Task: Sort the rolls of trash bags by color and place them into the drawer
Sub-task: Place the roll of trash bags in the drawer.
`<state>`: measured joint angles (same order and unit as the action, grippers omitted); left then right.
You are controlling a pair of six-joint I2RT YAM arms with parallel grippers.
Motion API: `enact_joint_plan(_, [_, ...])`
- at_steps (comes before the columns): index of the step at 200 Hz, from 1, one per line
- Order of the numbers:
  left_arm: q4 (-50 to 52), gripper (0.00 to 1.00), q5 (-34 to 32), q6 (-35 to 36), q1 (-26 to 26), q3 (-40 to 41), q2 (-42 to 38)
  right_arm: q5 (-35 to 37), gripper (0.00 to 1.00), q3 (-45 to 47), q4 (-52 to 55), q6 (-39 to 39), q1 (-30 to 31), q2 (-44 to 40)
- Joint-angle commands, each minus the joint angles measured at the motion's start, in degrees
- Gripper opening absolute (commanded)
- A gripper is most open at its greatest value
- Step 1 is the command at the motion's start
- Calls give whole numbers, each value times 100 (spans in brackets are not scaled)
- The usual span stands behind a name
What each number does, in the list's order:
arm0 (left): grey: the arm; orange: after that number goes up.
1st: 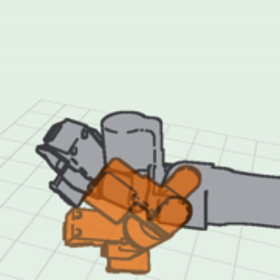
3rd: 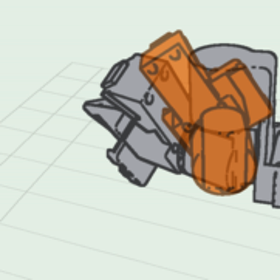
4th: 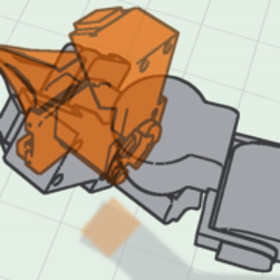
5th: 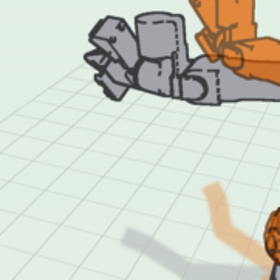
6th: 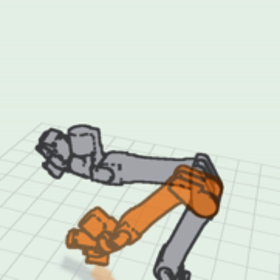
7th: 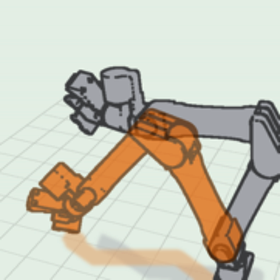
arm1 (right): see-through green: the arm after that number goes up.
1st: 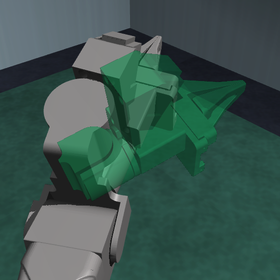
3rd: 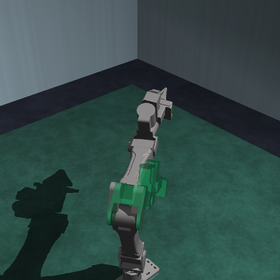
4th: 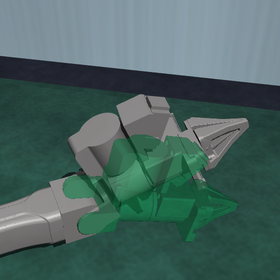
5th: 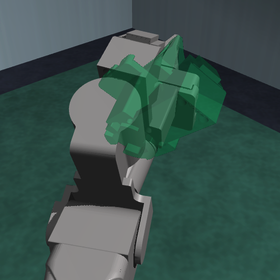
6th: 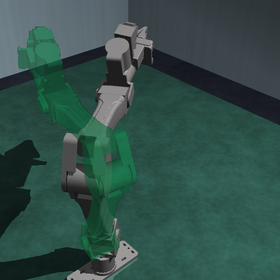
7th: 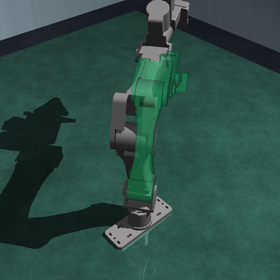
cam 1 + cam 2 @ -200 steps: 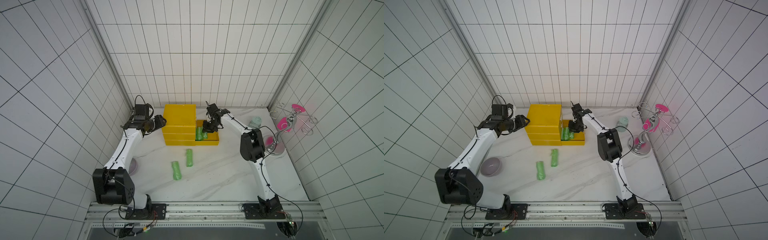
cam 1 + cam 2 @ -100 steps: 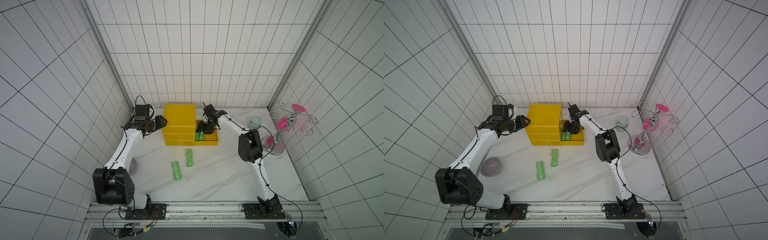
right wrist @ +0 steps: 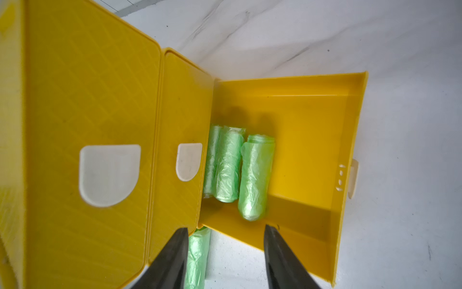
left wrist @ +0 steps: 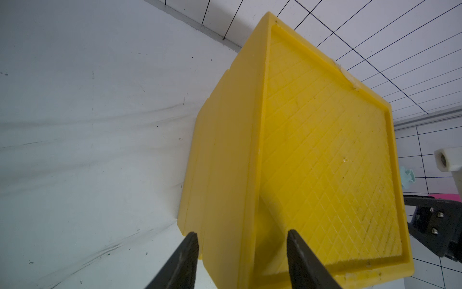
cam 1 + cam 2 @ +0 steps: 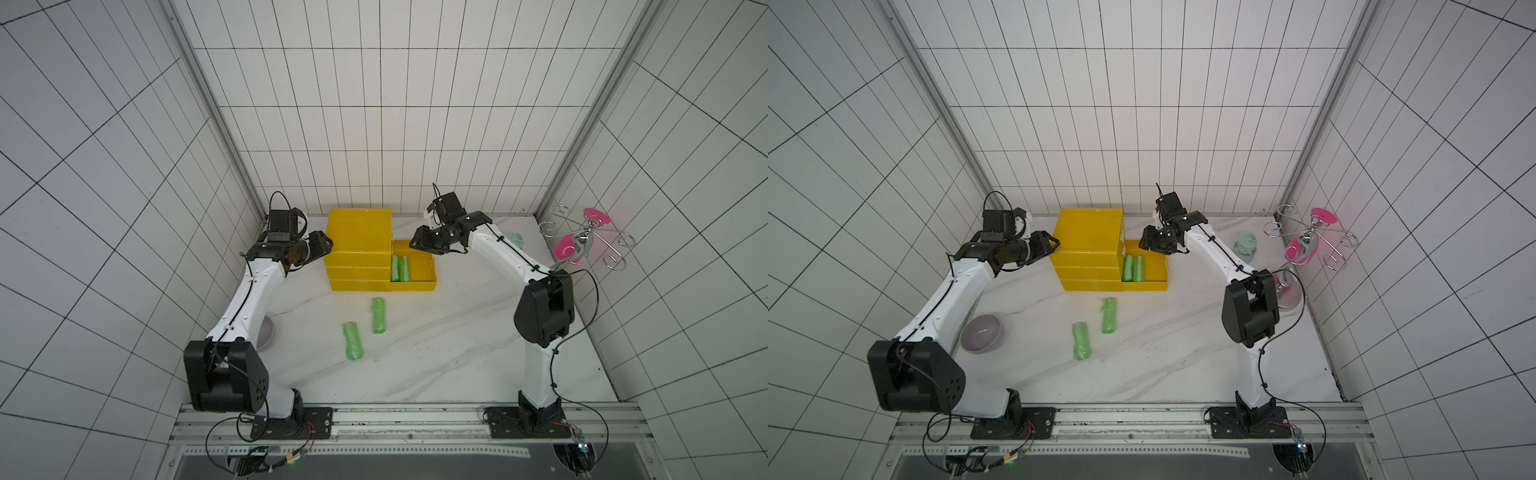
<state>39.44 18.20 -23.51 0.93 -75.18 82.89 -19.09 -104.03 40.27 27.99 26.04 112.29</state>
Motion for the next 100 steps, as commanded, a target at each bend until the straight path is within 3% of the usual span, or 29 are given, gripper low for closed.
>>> enact_joint_plan(1, [122, 56, -124, 48, -35, 11, -378, 146, 50, 855, -317, -44, 116, -619])
enact_joint_plan(50, [262, 58, -147, -126, -89, 722, -1379, 195, 52, 2731, -1234, 364, 842, -1739])
enact_joint_plan(100, [567, 60, -28, -334, -67, 1769, -2668, 255, 59, 3704, -2301, 1013, 1851, -1622])
